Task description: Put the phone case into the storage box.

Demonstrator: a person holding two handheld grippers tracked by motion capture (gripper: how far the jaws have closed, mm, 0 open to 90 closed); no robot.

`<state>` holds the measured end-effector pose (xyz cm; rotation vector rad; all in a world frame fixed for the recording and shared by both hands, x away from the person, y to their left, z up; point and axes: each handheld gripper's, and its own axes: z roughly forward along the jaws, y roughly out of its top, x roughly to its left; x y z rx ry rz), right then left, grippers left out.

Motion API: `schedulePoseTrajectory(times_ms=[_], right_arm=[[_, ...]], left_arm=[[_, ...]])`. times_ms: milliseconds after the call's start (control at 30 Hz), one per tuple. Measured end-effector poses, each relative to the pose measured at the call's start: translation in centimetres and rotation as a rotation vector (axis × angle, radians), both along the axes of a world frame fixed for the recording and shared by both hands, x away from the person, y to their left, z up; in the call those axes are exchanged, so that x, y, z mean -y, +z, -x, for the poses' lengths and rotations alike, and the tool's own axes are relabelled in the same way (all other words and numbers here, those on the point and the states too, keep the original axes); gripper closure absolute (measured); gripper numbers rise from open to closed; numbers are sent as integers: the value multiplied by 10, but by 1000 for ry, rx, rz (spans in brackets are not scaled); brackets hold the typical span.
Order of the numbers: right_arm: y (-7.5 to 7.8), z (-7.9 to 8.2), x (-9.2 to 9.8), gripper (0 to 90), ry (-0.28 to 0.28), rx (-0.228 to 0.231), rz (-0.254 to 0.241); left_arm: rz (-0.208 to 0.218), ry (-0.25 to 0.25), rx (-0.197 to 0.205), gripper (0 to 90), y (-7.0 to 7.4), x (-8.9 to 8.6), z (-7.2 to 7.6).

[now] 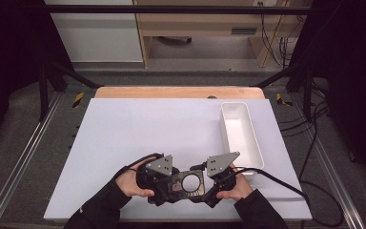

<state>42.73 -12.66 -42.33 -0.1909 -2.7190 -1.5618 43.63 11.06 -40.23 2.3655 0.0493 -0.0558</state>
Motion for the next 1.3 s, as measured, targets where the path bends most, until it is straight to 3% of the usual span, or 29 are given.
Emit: schedulePoseTrajectory(times_ms=[367,833,1133,1300], right_arm=[[1,1,1,112,11,-2,1],[4,1,2,121,-6,8,1],[8,0,6,122,-10,2,19],[11,-1,8,122,-14,4,48]], left_arm=[[-2,-5,4,109,-3,1,1],[2,12,49,86,-3,1,2],[-34,43,60,15,0,-6,3],[-90,55,53,3,3,-12,1]])
